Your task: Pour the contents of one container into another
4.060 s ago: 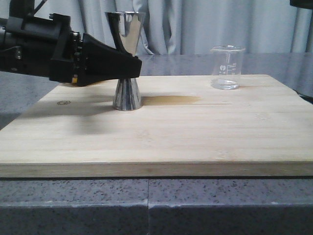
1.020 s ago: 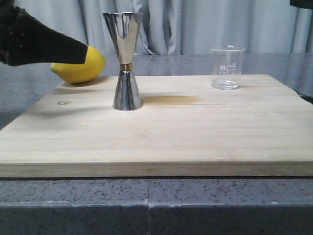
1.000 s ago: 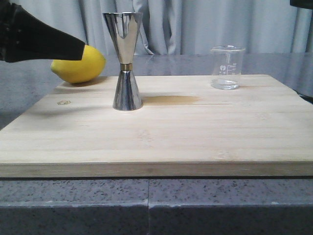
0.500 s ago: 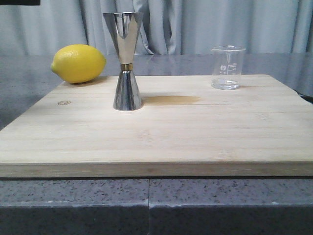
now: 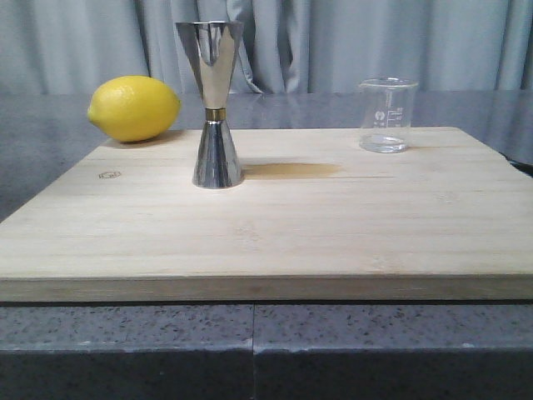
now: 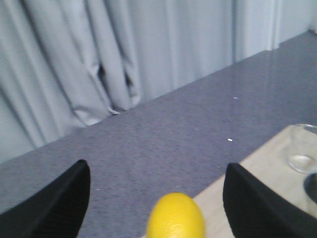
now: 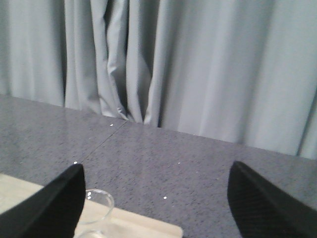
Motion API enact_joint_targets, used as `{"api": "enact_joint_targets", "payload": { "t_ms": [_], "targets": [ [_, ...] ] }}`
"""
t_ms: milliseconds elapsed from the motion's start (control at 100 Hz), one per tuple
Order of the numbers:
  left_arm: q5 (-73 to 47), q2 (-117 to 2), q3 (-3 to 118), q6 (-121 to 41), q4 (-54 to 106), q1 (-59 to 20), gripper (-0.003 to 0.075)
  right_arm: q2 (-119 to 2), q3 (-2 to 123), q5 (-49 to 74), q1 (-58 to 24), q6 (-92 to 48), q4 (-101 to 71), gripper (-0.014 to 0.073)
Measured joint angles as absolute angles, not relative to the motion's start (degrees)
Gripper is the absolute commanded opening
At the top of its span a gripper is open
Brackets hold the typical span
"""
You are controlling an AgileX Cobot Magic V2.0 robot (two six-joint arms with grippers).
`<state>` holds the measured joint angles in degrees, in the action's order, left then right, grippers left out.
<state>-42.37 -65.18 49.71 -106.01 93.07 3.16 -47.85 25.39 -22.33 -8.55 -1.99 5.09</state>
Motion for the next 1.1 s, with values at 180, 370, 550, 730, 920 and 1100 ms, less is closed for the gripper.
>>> {"api": "enact_joint_targets", "payload": {
  "t_ms": [180, 370, 550, 730, 920, 1100],
  "targets": [
    [-32.35, -60.32, 49.62, -103.9, 94.48, 3.2, 0.0516, -47.85, 28.6, -18.9, -3.86, -3.38, 4.57, 0.0541],
    [-25.93, -55.48, 49.5, -101.3, 95.12, 3.2, 0.0516, -47.85, 32.99, -12.49, -1.39, -4.46, 4.21, 0.0541],
    [-24.9, -50.37, 49.37, -99.31, 95.24, 3.2, 0.0516, -46.28, 37.14, -7.76, -1.09, -4.59, 4.21, 0.0541],
    [-21.95, -44.48, 48.69, -96.12, 93.43, 3.2, 0.0516, -41.68, 39.47, -3.51, -1.09, -5.51, 4.48, 0.0541],
    [-18.78, -37.95, 44.46, -94.74, 92.75, 3.2, 0.0516, -35.18, 39.76, 3.08, -1.09, -6.42, 5.89, 0.0541],
    [-16.53, -32.53, 38.17, -93.79, 92.75, 3.2, 0.0514, -29.58, 39.76, 9.71, -1.09, -6.61, 6.71, 0.0541]
  ]
}}
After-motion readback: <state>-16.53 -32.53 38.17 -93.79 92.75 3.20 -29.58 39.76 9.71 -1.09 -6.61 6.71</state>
